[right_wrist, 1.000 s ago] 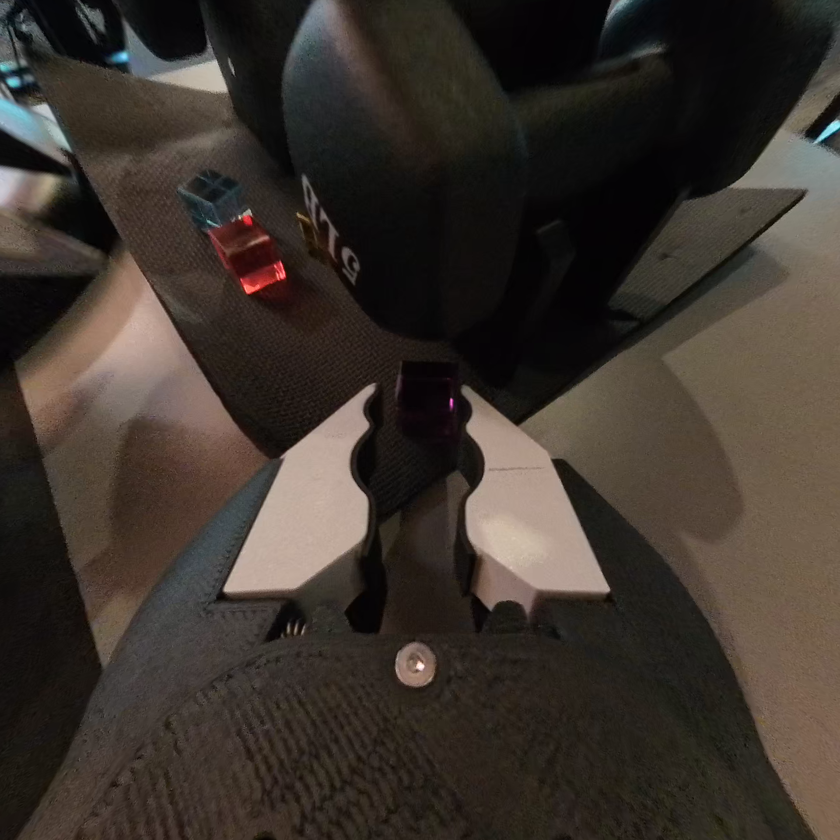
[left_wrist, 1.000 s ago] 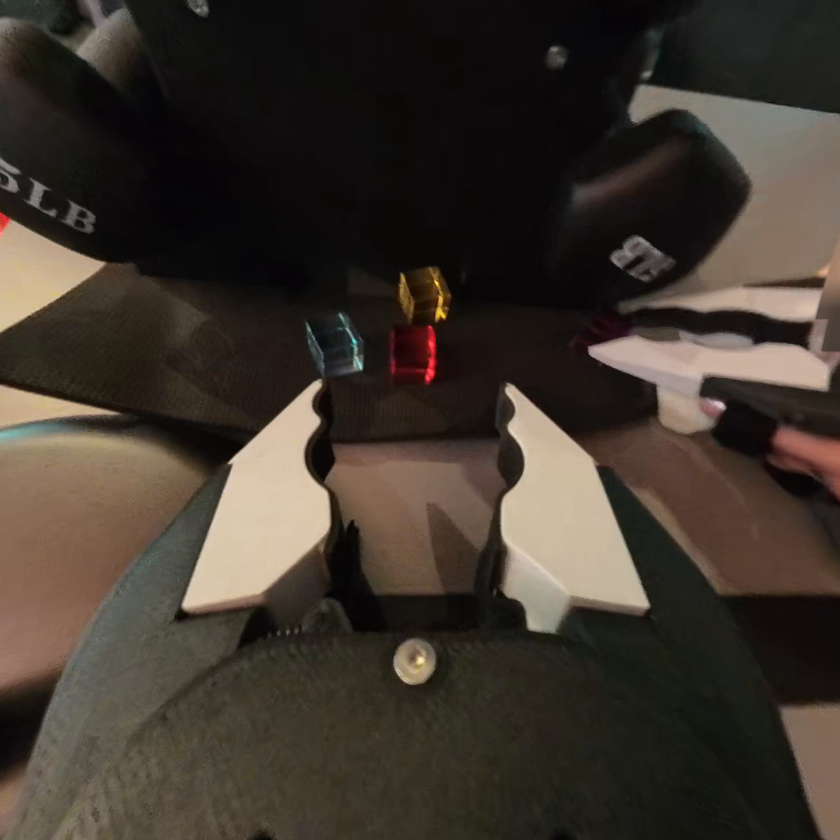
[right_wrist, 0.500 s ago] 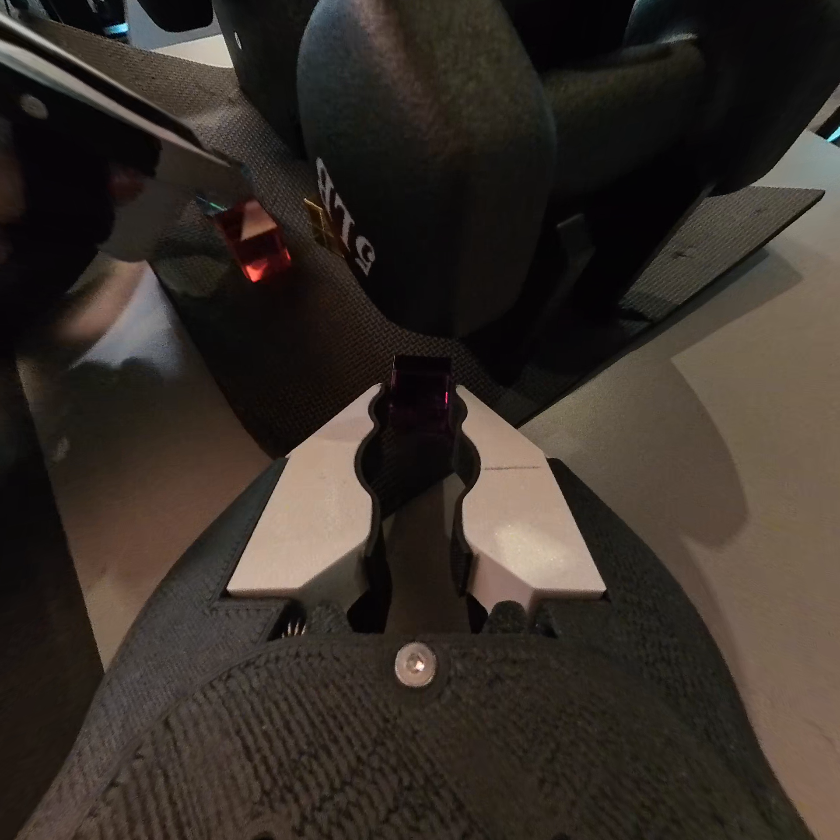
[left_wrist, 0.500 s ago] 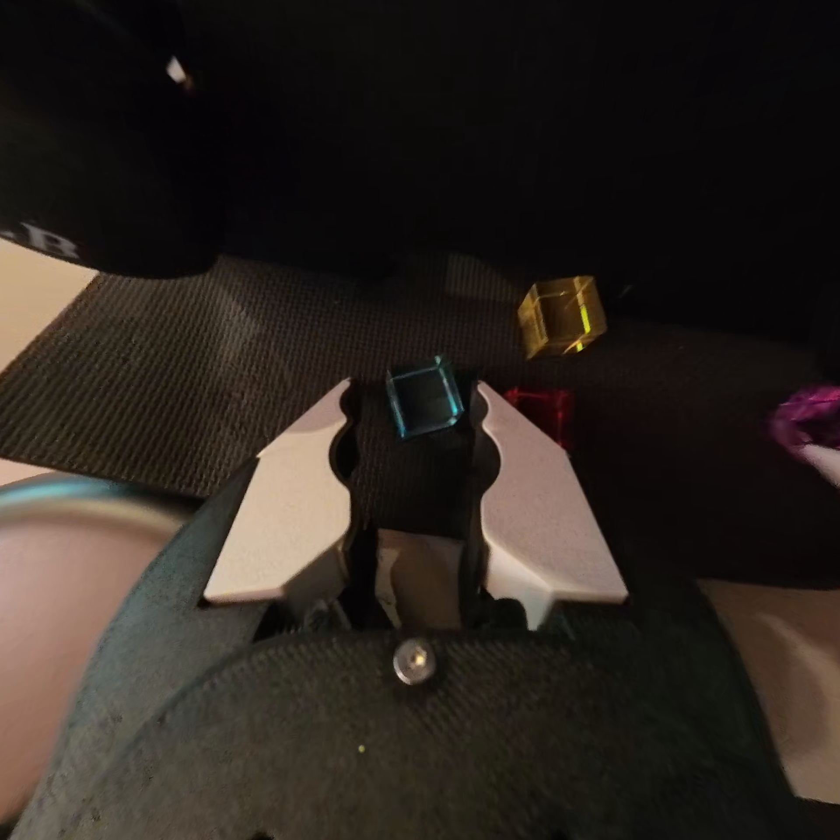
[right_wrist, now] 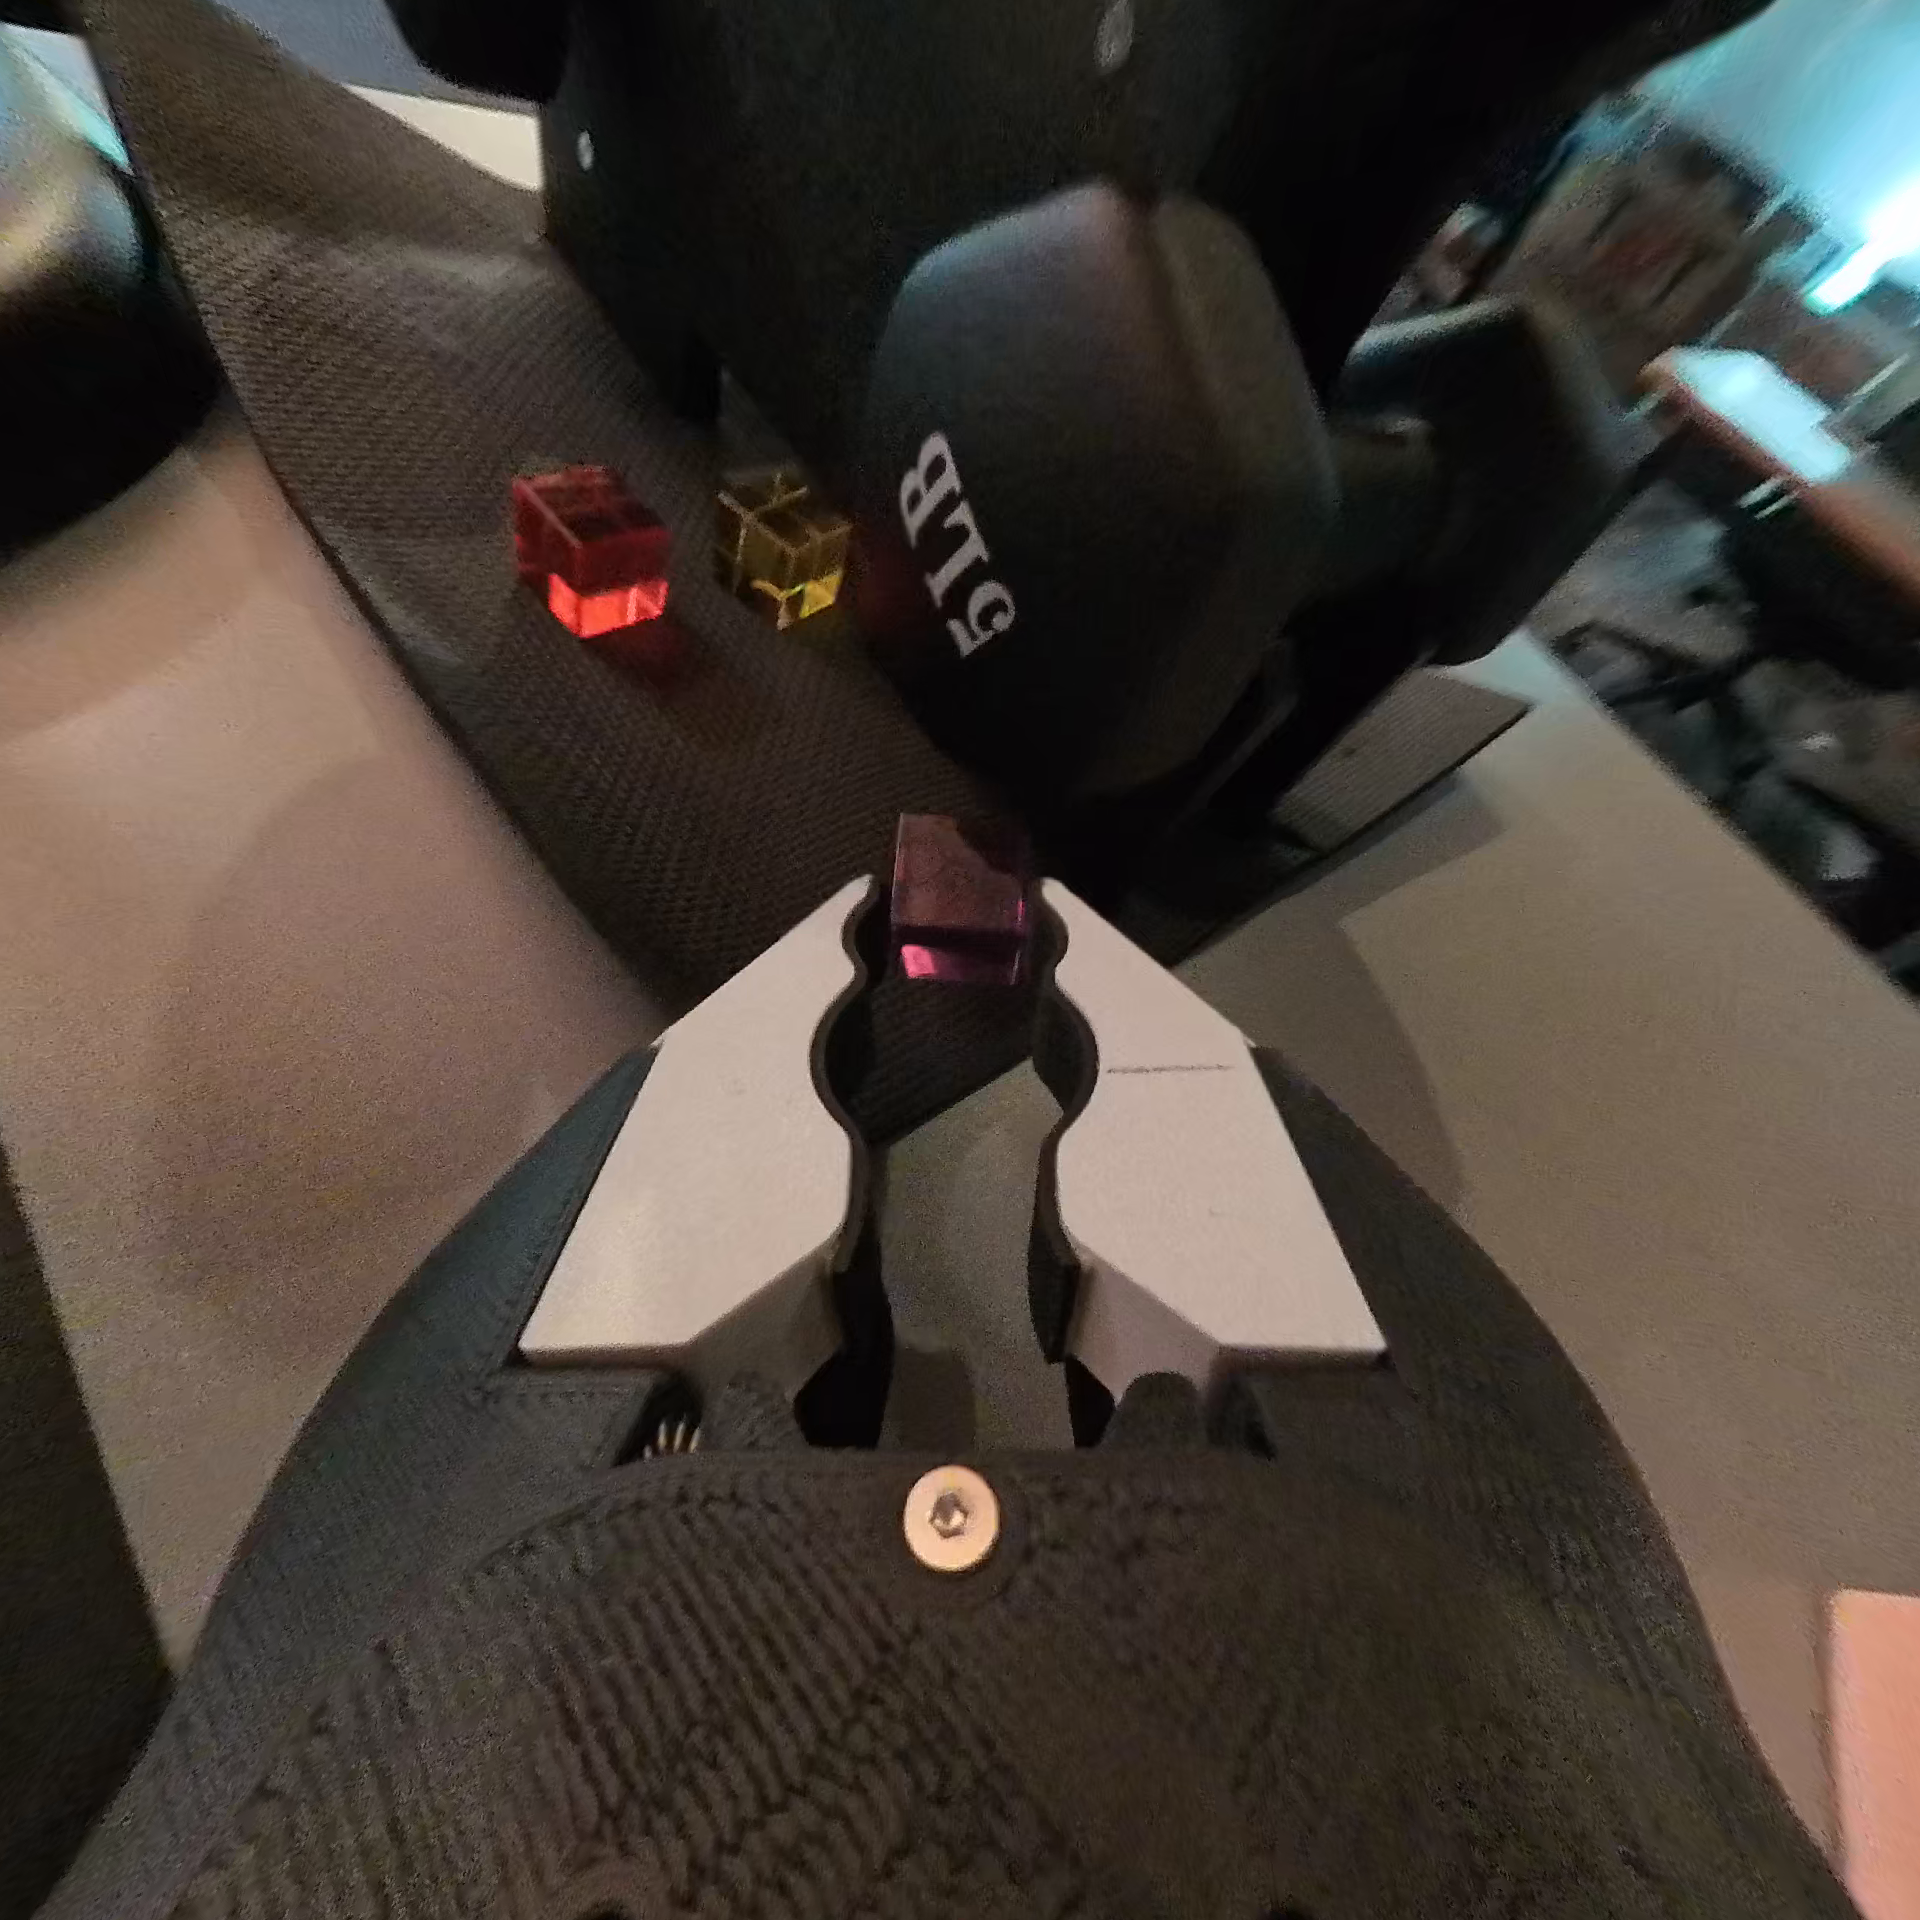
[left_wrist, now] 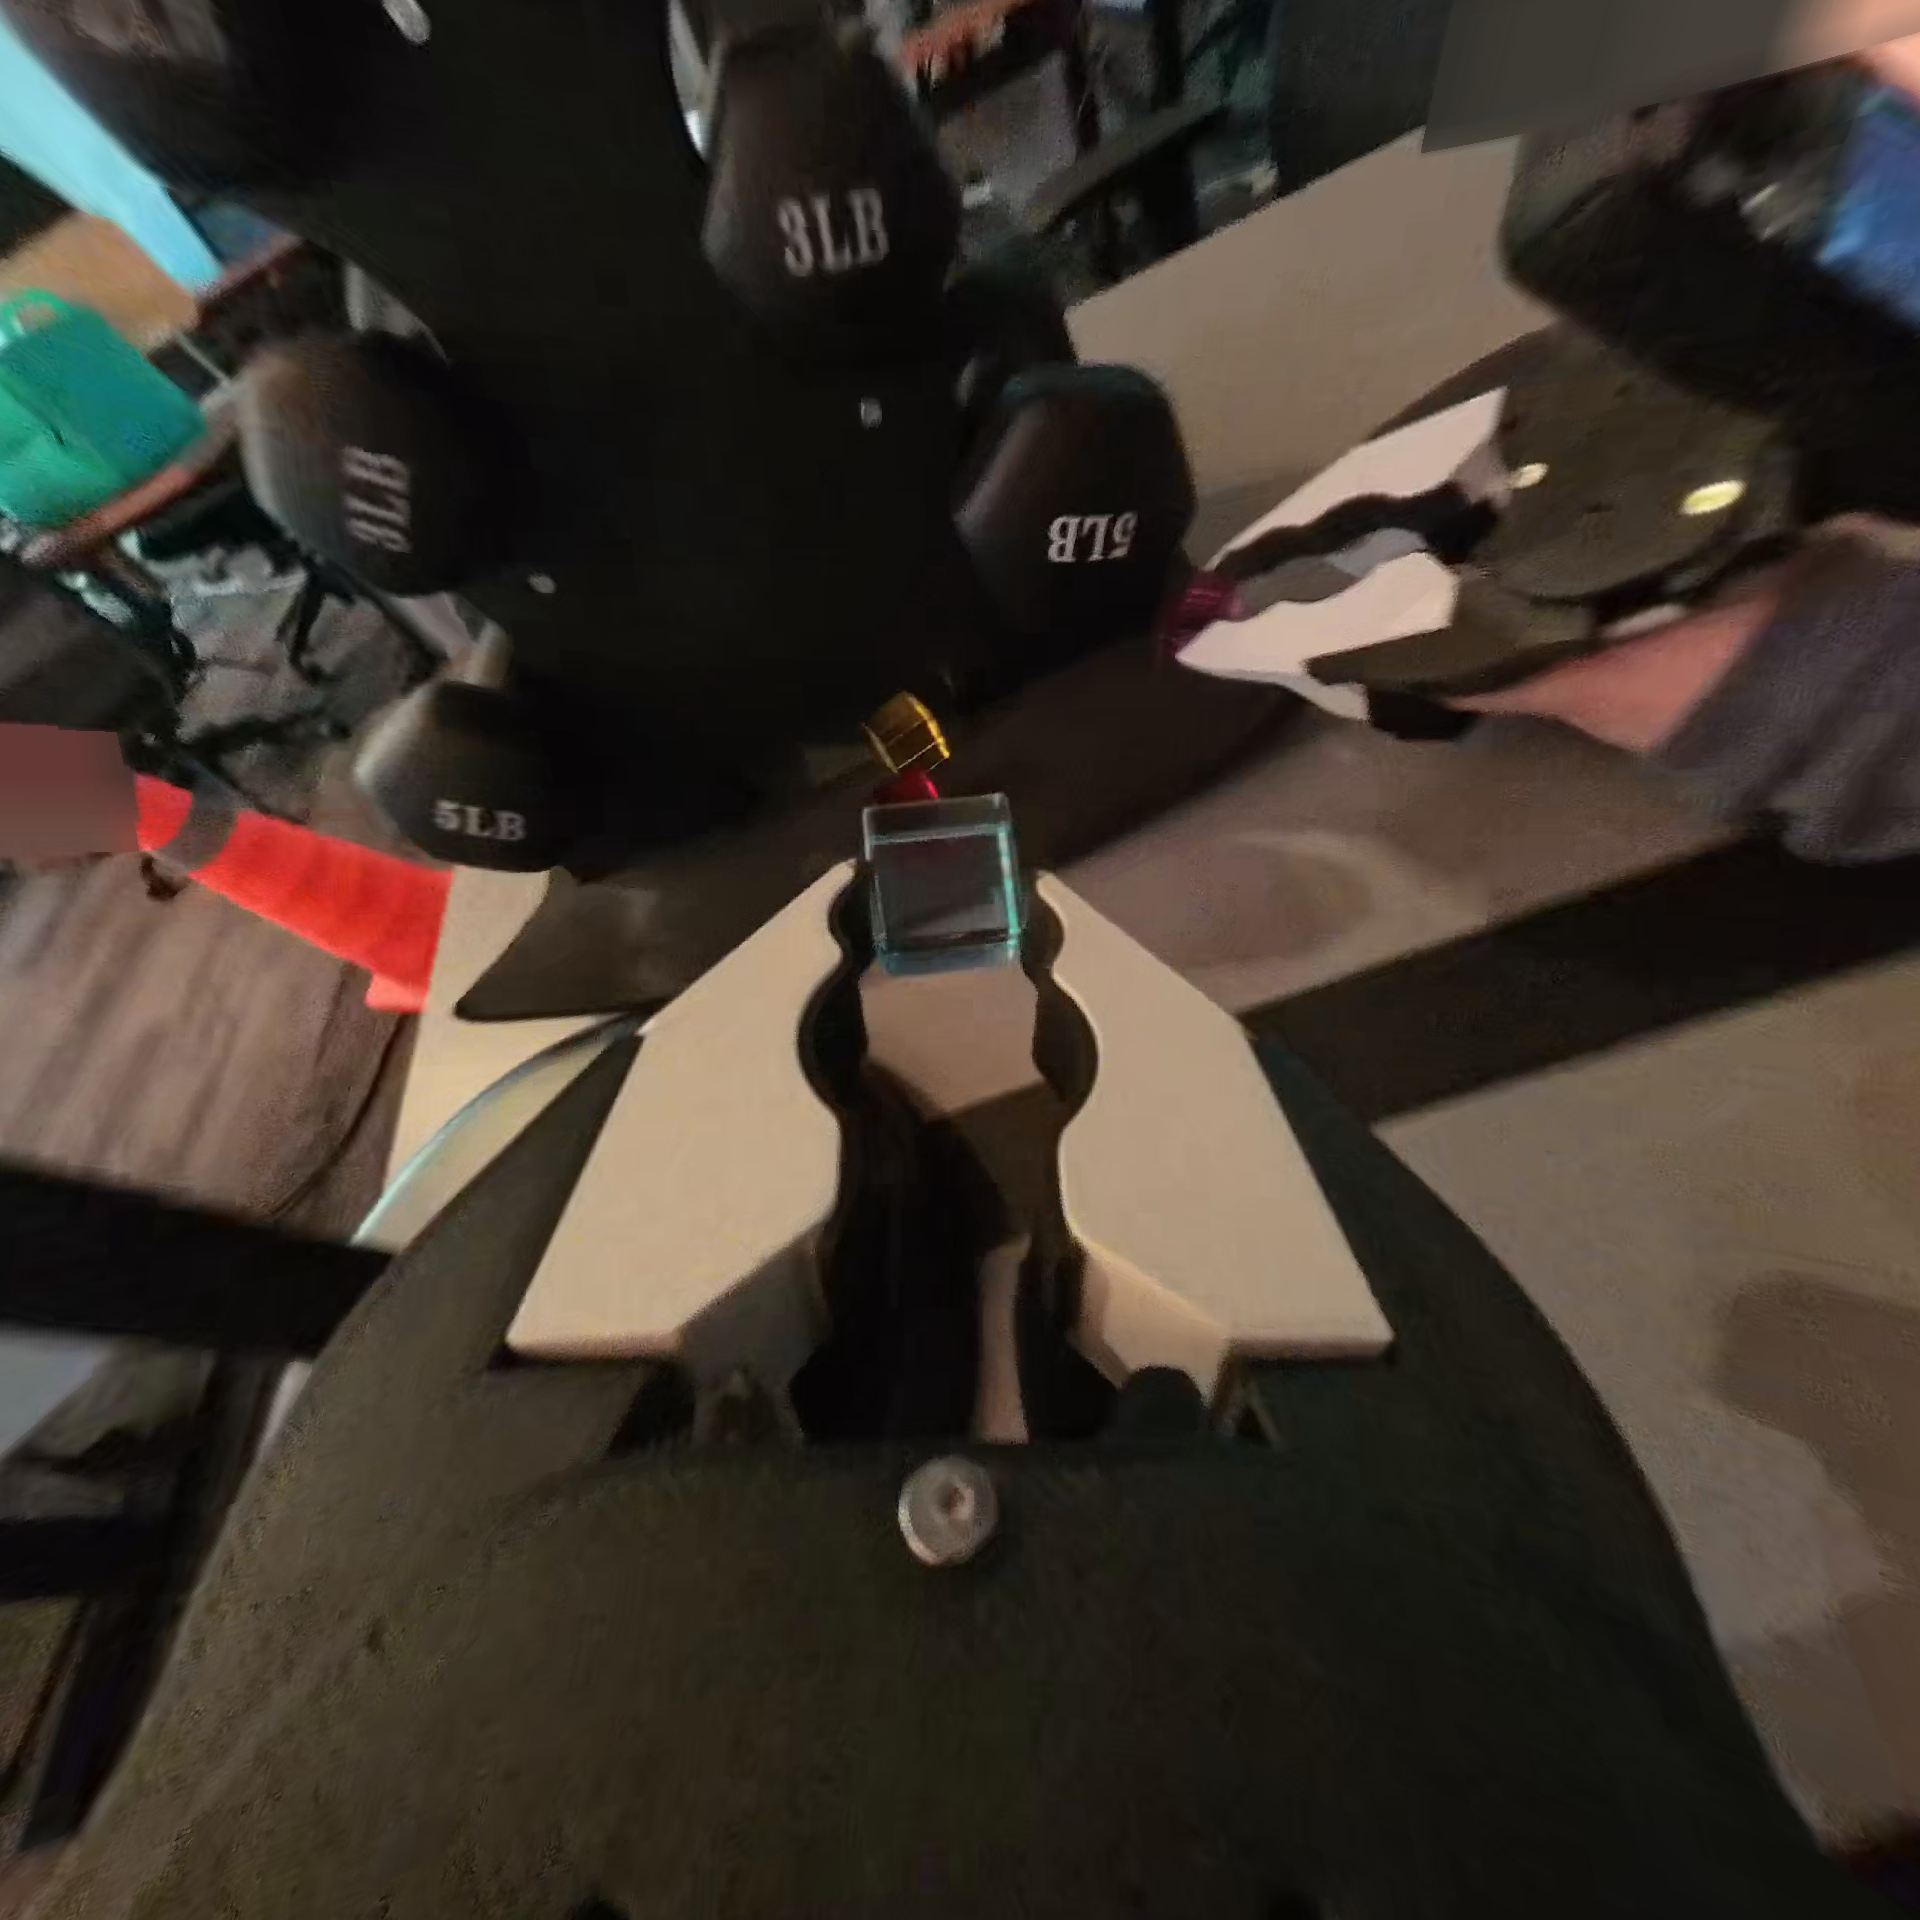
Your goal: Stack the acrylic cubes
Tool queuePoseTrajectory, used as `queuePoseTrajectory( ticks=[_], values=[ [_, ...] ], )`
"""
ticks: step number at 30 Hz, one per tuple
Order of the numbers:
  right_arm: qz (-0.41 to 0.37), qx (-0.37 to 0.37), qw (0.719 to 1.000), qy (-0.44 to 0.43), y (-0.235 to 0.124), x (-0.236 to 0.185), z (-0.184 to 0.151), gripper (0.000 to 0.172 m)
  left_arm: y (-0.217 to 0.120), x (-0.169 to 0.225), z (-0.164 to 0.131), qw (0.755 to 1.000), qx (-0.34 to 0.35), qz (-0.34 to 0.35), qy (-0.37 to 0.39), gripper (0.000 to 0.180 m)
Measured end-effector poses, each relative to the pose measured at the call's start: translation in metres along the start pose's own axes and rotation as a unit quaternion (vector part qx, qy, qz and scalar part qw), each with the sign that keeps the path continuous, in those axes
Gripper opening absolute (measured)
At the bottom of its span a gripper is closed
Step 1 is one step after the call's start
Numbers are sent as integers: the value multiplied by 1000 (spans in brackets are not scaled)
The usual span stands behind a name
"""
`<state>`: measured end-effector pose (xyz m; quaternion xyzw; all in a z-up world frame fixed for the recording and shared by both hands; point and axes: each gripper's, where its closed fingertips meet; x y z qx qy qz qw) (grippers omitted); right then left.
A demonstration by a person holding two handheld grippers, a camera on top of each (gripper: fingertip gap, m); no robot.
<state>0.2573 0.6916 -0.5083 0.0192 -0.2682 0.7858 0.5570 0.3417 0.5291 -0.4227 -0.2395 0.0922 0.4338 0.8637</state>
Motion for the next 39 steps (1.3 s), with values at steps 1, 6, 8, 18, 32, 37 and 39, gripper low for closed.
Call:
queuePoseTrajectory(
  ticks=[1,6,8,18,32,37,39],
  values=[
    [-27,22,999,-16,-4,4,7,24,-21,0,0,1000,14,-22,-4,27],
    [-111,99,988,-46,-23,14,28,24,-88,-21,-21,979,2,-149,-142,27],
    [-131,113,984,-40,-30,19,31,24,-92,-60,-33,983,-5,-90,-163,27],
    [-117,105,986,-63,-27,7,30,24,-59,-104,-83,964,-144,-108,-196,27],
    [-42,200,977,-57,-47,-36,82,24,-50,-102,-94,958,-184,-105,-193,61],
    [261,221,940,2,-52,-170,169,24,-71,-113,-96,960,-147,-84,-225,77],
    [353,182,918,7,-48,-210,189,25,-80,-112,-99,957,-136,-90,-242,78]
  ],
)
Point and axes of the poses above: each gripper's, where its closed fingertips meet, y out along the fingers, z out of its top, x = y × z across the jaws, and after that the axes turned 5 degrees about z, right-handed
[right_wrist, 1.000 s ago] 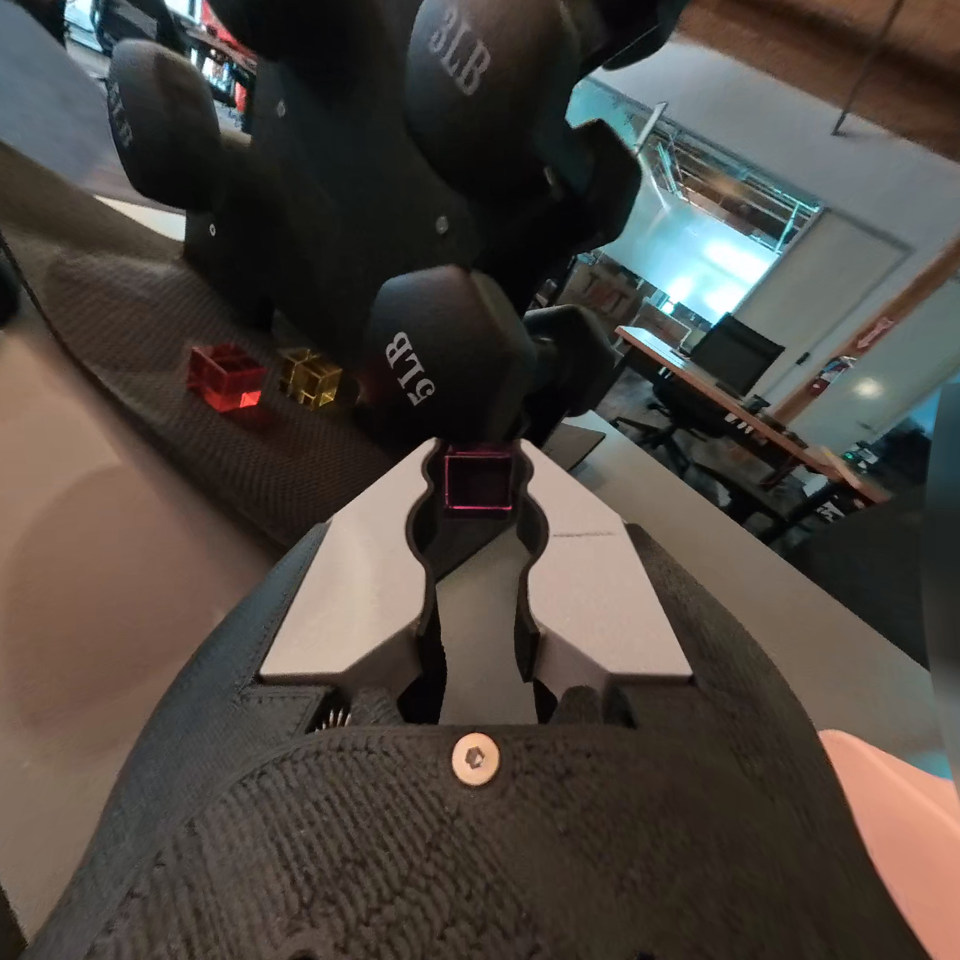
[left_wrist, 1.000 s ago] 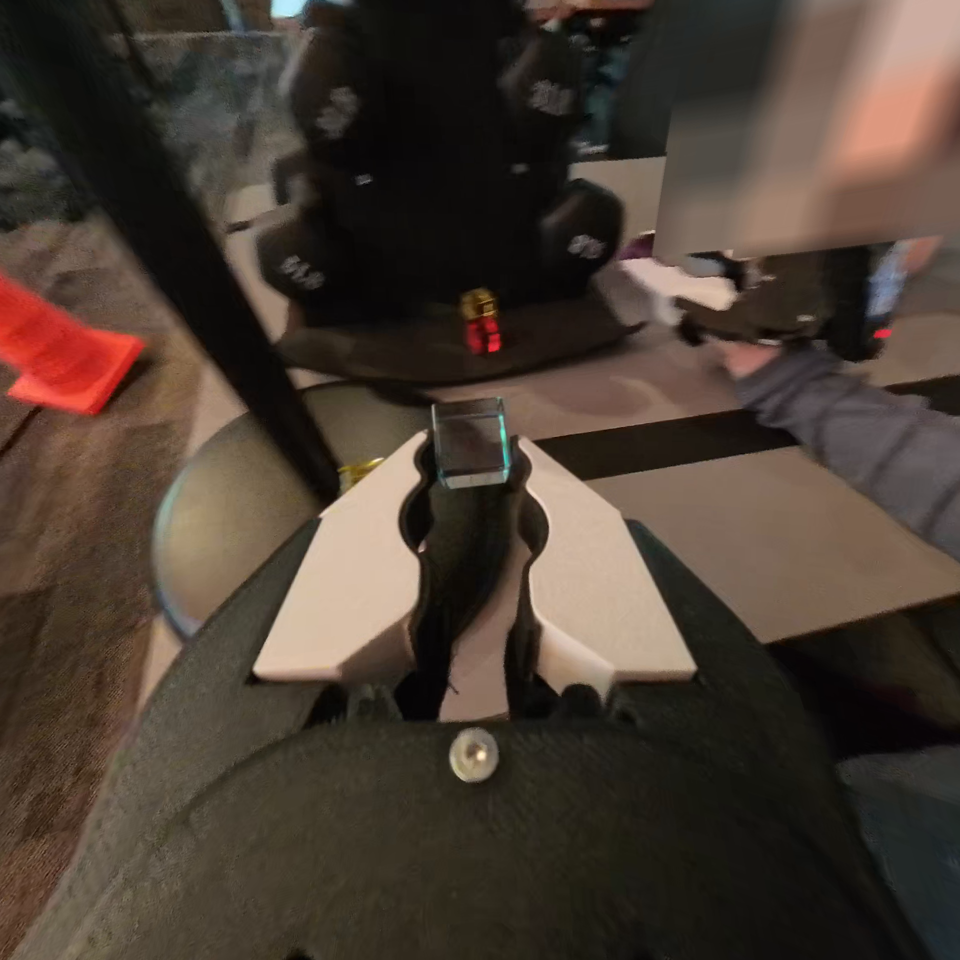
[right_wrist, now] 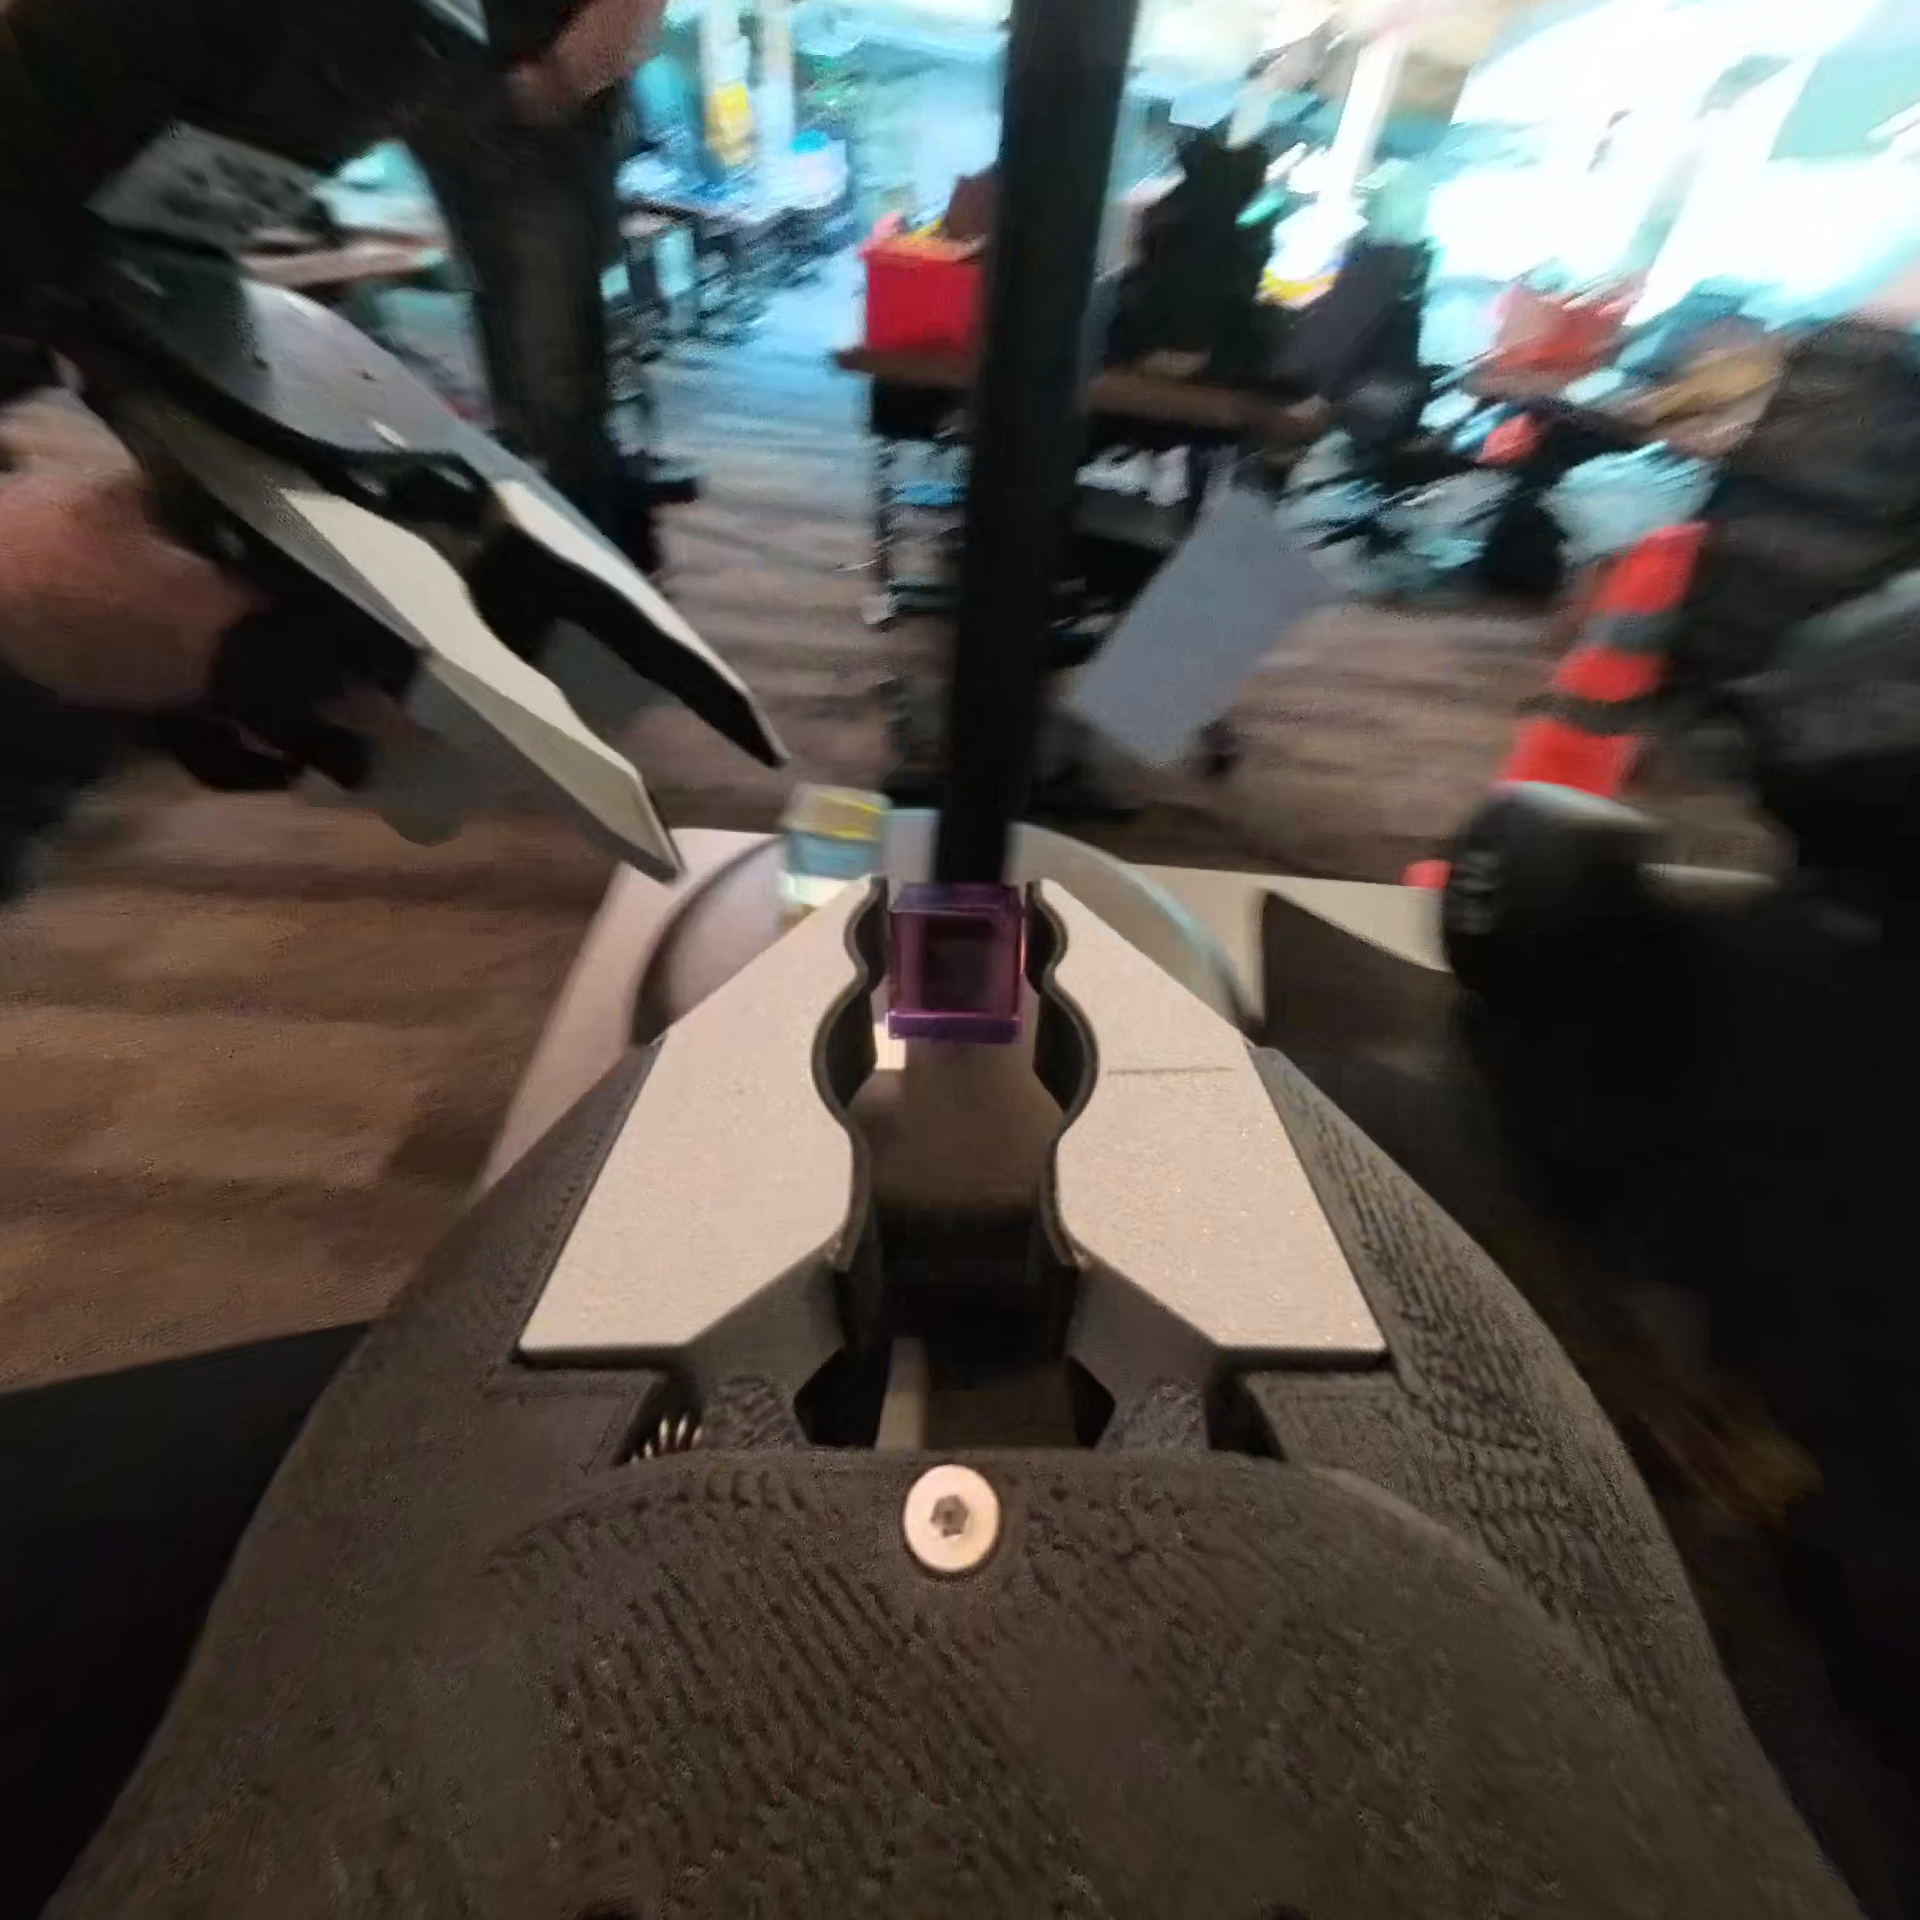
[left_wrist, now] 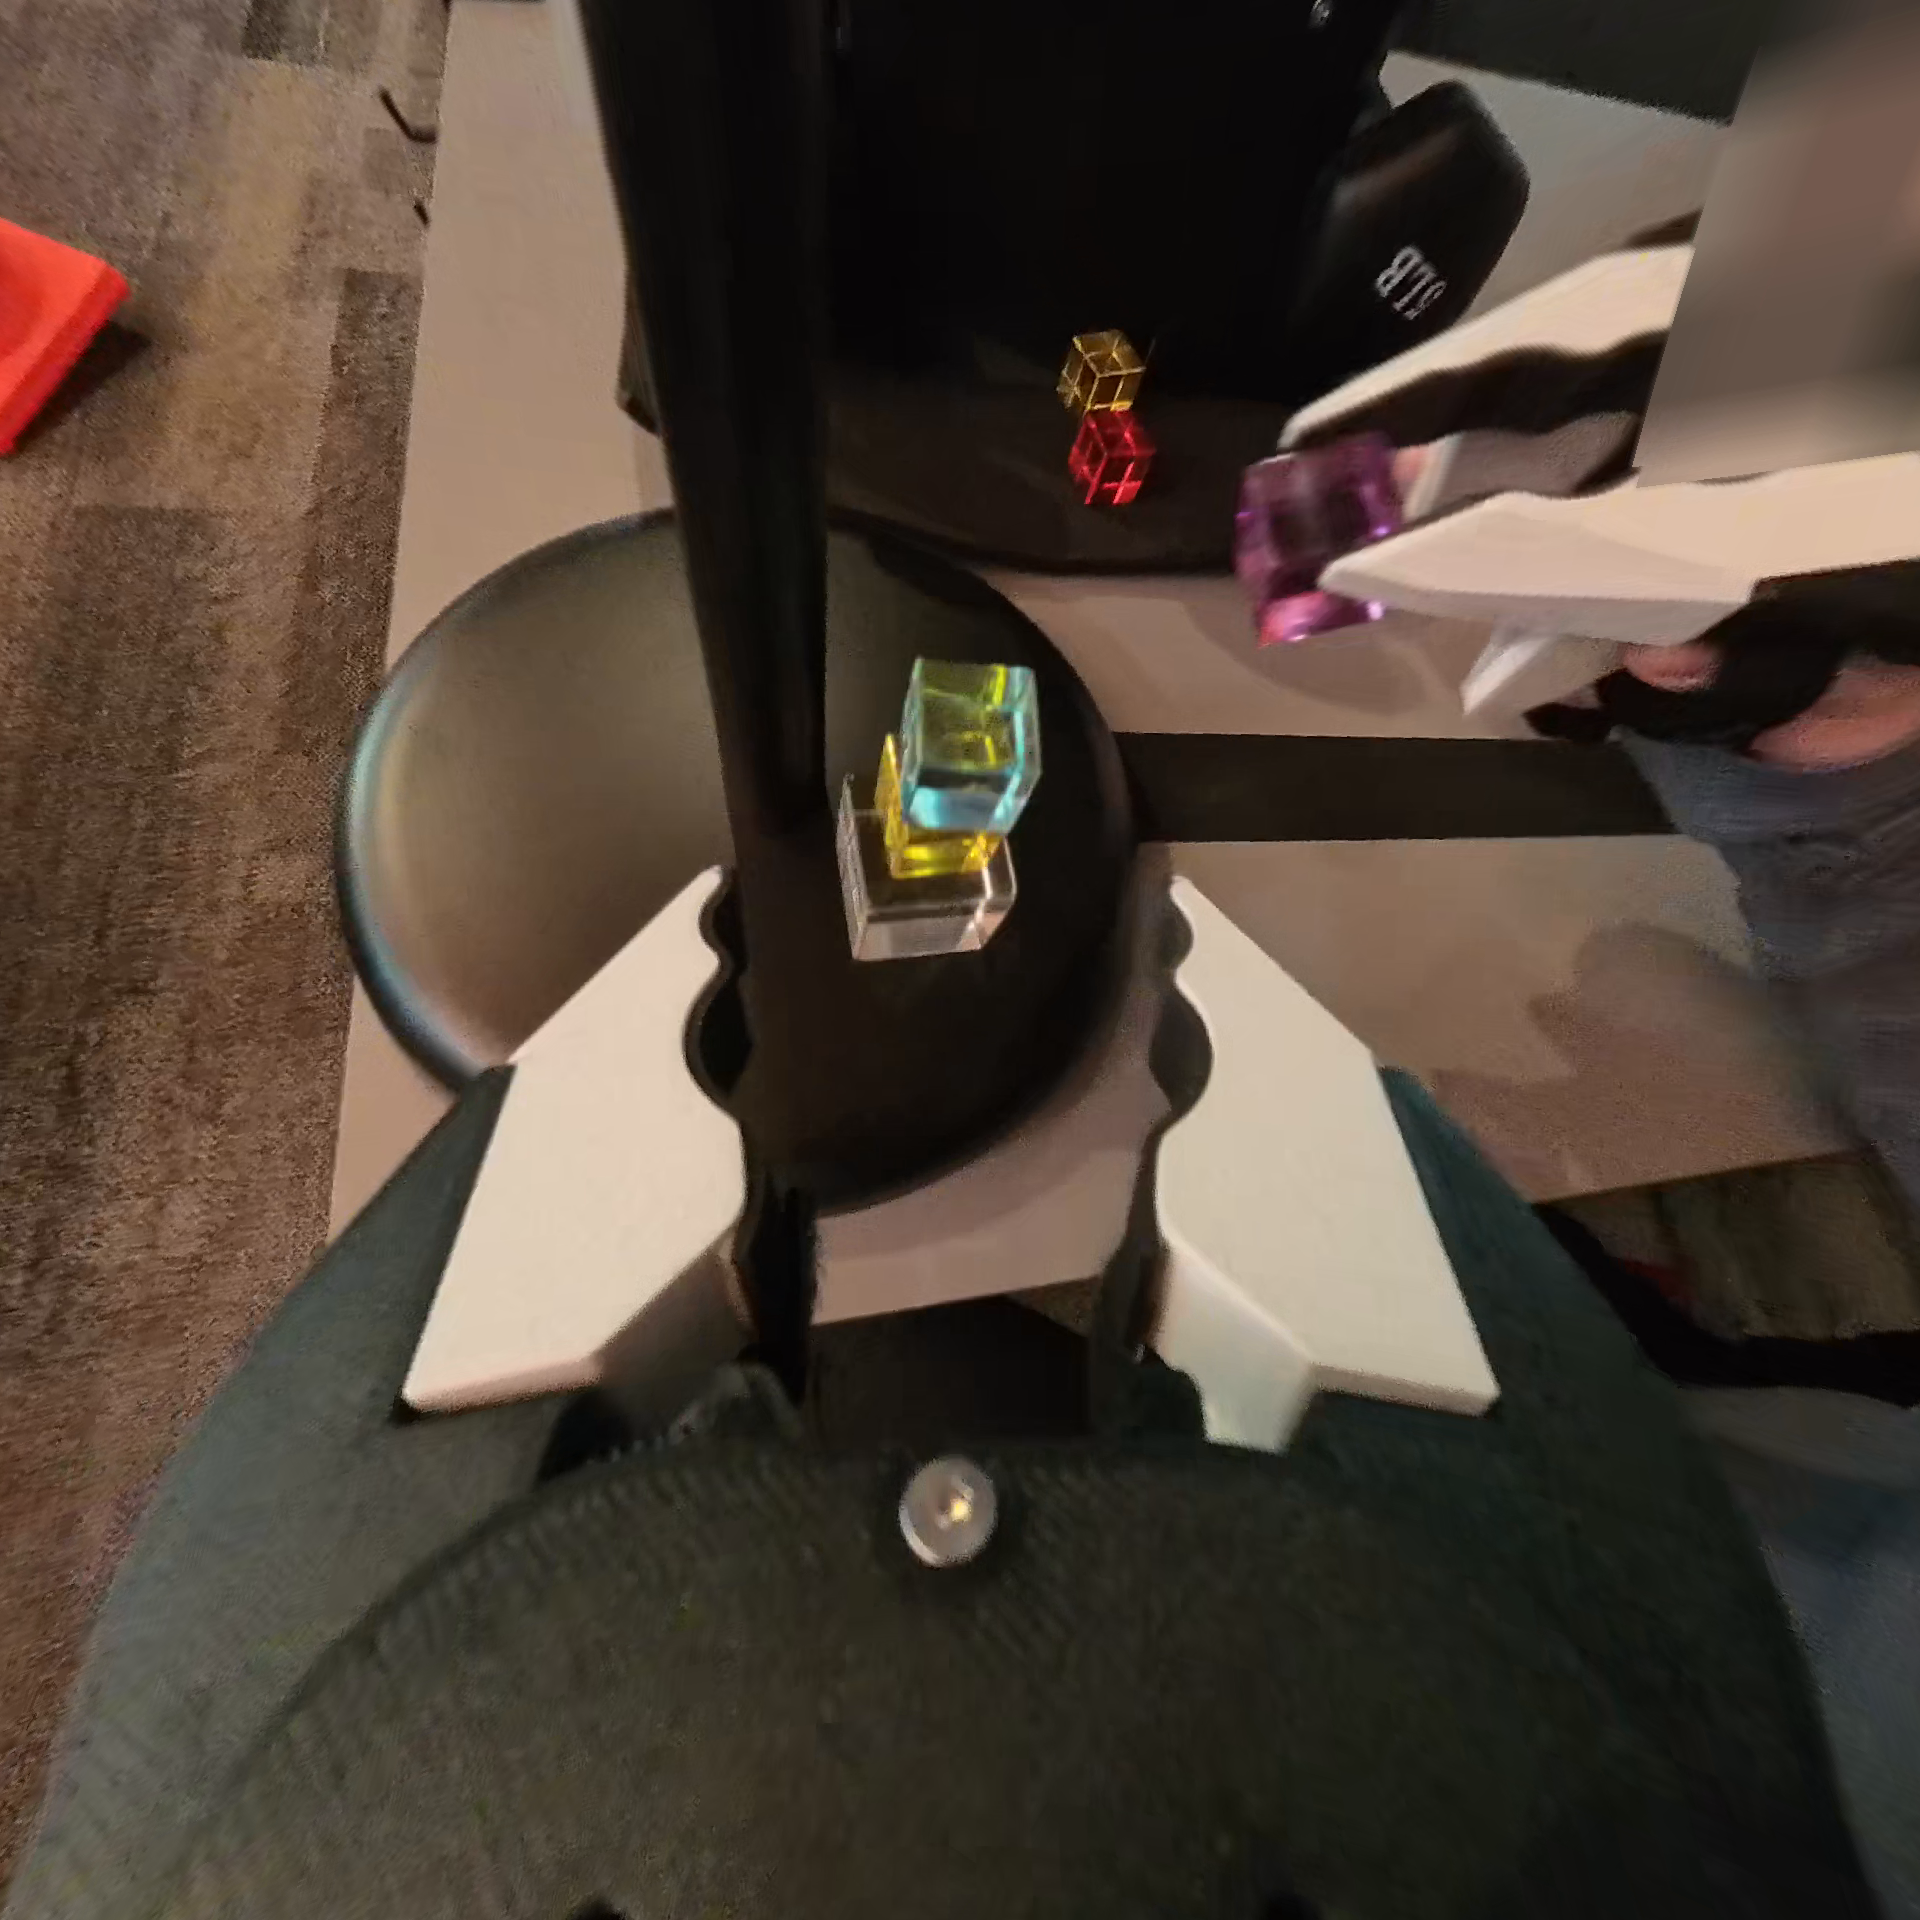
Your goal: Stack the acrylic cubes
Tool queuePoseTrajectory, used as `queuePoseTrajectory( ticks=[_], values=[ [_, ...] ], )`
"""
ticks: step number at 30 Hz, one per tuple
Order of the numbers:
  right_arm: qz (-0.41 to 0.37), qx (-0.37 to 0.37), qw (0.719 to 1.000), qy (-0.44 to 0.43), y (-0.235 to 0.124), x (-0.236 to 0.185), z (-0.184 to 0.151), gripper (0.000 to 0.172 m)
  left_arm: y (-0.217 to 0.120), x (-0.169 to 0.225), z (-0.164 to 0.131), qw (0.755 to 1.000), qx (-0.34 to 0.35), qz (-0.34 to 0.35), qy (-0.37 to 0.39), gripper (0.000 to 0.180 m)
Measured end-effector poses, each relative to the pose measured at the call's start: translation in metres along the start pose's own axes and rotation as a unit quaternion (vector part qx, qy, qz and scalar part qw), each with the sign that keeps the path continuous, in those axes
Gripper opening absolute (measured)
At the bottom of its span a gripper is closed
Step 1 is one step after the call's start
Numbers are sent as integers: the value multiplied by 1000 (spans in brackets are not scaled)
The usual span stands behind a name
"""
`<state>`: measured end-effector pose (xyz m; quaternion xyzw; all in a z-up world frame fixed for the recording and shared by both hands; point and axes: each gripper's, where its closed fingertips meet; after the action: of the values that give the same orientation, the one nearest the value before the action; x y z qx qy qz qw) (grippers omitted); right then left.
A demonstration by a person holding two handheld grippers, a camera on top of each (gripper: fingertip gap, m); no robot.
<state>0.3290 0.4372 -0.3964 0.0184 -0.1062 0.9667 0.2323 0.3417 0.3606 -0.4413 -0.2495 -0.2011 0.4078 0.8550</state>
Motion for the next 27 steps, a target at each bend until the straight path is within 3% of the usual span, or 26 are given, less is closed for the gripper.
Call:
queuePoseTrajectory(
  ticks=[4,8,20,27],
  values=[
    [85,-71,992,52,43,-21,16,25,-12,-7,-12,1000,18,6,-15,78],
    [70,-104,992,33,64,-15,22,25,-21,-12,-15,999,38,6,-25,75],
    [84,-16,995,52,76,-17,12,24,-19,-10,-16,999,47,0,-21,75],
    [84,-12,996,40,72,-20,4,25,-14,-4,-17,999,40,-3,-15,76]
  ],
)
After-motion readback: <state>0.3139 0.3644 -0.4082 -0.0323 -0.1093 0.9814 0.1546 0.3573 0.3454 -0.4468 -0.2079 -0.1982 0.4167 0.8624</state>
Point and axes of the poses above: each gripper's, where its closed fingertips meet, y out along the fingers, z out of its top, x = y × z across the jaws, and after that the axes turned 5 degrees about z, right-handed
